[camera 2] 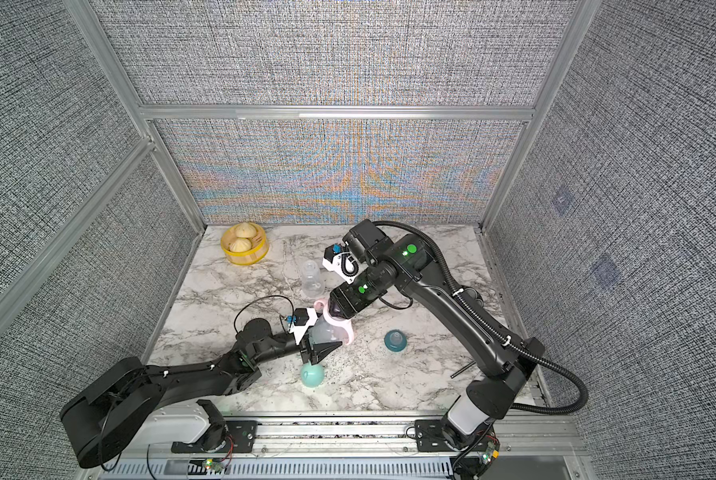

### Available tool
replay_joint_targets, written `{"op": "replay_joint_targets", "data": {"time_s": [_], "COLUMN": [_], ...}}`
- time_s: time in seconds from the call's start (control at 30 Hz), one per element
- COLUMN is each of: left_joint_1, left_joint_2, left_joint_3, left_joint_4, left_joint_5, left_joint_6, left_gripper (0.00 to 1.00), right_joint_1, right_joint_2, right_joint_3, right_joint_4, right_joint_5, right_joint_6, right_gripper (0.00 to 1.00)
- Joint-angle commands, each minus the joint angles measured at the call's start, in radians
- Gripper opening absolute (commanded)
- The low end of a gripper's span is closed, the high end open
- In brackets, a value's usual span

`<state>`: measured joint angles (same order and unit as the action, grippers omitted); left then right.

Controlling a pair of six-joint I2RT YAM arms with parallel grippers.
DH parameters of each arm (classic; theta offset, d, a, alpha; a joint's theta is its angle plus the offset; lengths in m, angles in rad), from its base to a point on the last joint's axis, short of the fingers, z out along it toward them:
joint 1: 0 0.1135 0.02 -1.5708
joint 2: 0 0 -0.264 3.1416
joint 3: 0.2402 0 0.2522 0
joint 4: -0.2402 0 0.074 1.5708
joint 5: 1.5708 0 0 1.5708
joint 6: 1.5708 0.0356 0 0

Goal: Assemble the baby bottles
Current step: Close the nipple on the baby bottle.

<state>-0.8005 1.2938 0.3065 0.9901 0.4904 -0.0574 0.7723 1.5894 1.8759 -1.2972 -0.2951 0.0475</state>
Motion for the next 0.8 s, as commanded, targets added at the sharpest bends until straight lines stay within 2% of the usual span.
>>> {"op": "replay_joint_targets", "data": {"time_s": [0.0,0.43,0.63,0.77], "left_joint_1": [0.000,0.001,0.000,-0.005], "left_joint_2": [-0.001,0.008,-0.005,-0.021], "left_joint_3": [0.015,0.016,0.014,0.010], "left_joint_4": [0.092,0.101,0.090,0.090], "left_joint_5": [0.010,0.004,-0.075,-0.173], "left_joint_6": [-0.004,-0.003,-0.001,0.016], "left_gripper": [0.05,0.05,0.05,0.05], "right_joint_1": [0.011,0.028,0.030,0.030], "right_joint_2": [0.003,0.025,0.036,0.053], "right_joint_3": [-0.003,0.017,0.008,0.016], "right_joint_4": [-0.025,-0.057,-0.062,-0.084], "right_joint_5": [-0.031,0.022,0.033,0.034], "right_joint_6": [-0.014,-0.029,-0.011,0.018], "right_gripper": [0.49,0.49,0.49,0.49]}}
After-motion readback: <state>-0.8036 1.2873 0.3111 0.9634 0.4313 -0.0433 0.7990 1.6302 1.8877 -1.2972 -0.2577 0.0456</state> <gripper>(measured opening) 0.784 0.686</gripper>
